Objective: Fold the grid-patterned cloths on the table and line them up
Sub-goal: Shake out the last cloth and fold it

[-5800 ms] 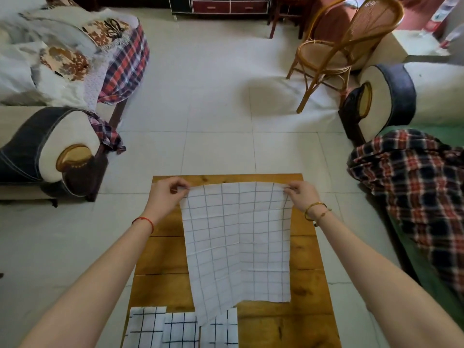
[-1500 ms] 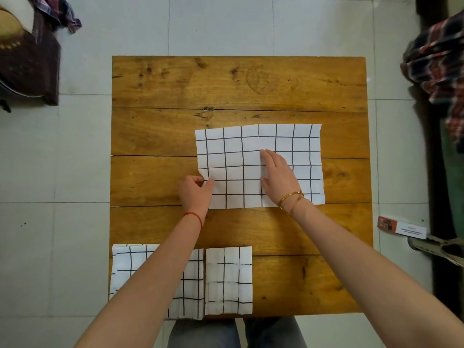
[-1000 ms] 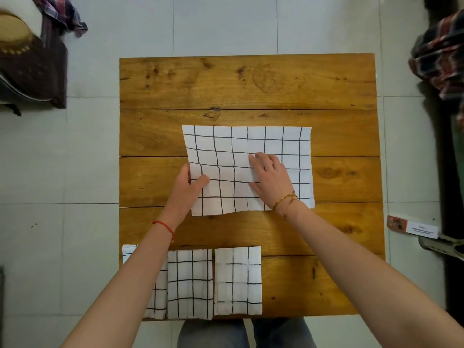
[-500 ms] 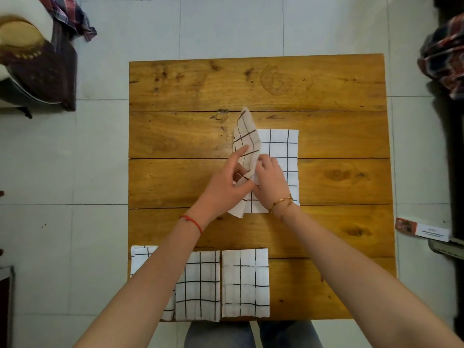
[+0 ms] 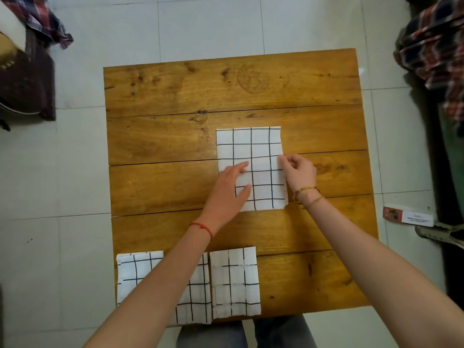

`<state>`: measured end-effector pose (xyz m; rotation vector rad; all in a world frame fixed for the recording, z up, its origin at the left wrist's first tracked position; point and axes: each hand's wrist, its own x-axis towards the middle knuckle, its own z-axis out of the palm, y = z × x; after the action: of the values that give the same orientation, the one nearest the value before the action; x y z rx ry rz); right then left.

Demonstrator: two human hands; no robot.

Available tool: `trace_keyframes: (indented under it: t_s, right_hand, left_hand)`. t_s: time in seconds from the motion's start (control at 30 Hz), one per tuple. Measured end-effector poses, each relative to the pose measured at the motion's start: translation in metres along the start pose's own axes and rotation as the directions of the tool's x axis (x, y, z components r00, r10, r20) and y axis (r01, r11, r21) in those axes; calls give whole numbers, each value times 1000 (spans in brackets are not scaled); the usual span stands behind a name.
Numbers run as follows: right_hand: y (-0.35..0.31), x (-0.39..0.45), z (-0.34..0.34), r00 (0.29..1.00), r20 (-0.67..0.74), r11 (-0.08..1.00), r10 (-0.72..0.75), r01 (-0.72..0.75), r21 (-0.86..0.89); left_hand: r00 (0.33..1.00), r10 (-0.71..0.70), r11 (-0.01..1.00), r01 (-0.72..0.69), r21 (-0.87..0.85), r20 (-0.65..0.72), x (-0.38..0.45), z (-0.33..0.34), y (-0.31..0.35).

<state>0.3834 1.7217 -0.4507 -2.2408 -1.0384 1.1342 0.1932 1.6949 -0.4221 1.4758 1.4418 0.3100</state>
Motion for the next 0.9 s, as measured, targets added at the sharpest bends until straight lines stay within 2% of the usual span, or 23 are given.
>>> trace_keyframes:
  t_s: [0.1, 0.23, 0.4, 0.47, 0.57, 0.63, 0.73, 0.8, 0.9]
  right_hand:
    - [1, 8, 4, 1000, -3, 993, -3, 2, -115]
    - [1, 14, 6, 999, 30, 958, -33, 40, -284]
    - [2, 15, 6, 997, 32, 871, -67, 74, -486]
    - [1, 14, 6, 990, -16, 849, -140, 112, -517]
    - [-5, 15, 13, 909, -60, 759, -413, 307, -574]
    - [-13, 19, 22, 830, 27, 628, -557, 442, -640]
    - [-29, 22, 43, 753, 239, 505, -613, 606, -615]
    - [-39, 22, 57, 708, 375, 424, -598, 677, -601]
    - [-49, 20, 76, 704, 501, 325, -503, 691, -646]
  left_hand:
    - [997, -1, 973, 19, 232, -79, 3, -8, -16]
    - [999, -33, 870, 30, 493, -1, 8, -14, -35]
    - [998, -43, 778, 7, 628, 43, 12, -13, -44]
    - [999, -31, 771, 3, 637, 32, 14, -14, -43]
    - [1000, 3, 781, 6, 624, -13, 20, -18, -41]
    - [999, 23, 782, 3, 623, -35, 29, -23, -39]
    - [998, 48, 756, -11, 654, -38, 48, -32, -37]
    - [999, 34, 739, -2, 674, -34, 61, -37, -35]
    - [1000, 4, 717, 9, 697, -17, 76, -39, -36]
